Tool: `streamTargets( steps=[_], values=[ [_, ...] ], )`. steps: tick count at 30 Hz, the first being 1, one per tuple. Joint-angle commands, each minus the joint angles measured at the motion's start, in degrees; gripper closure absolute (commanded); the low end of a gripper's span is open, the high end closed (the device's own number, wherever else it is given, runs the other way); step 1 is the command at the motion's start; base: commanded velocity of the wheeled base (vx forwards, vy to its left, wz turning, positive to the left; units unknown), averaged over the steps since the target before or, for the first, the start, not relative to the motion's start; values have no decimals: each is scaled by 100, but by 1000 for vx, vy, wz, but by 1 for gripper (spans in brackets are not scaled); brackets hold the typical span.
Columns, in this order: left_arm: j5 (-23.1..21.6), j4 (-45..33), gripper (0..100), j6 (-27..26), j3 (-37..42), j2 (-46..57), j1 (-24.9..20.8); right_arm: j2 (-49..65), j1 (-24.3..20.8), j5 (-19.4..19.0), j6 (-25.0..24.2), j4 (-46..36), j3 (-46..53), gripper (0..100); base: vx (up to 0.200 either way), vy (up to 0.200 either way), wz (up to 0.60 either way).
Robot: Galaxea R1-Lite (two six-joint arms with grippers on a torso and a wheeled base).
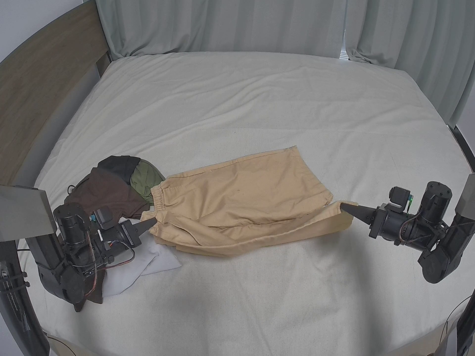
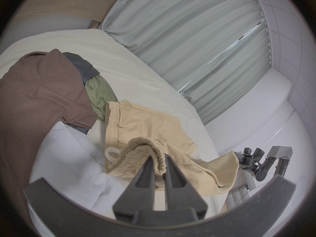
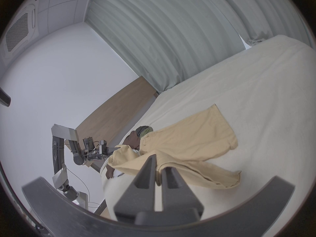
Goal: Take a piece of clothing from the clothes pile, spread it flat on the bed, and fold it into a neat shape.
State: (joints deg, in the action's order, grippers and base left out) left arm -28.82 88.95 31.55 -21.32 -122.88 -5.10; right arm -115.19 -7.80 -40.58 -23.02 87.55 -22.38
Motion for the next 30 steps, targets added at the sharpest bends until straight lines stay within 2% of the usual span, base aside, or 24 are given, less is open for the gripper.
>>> streamTargets(
  steps=[1, 7, 19, 30],
  values=[
    [87, 17, 100, 88, -144, -17, -9, 5, -11, -2, -19, -10, -302, 100, 0, 0, 0],
    [184, 17, 100, 246, -241, 10, -9, 14, 16, -11, -45, -441, -715, 100, 0, 0, 0],
    [421, 17, 100, 264, -434, -8, -18, -21, -11, -2, -54, -801, -1462, 100, 0, 0, 0],
    [562, 17, 100, 493, -654, -8, 35, -382, -28, -11, -54, -1144, -2341, 100, 0, 0, 0]
  ],
)
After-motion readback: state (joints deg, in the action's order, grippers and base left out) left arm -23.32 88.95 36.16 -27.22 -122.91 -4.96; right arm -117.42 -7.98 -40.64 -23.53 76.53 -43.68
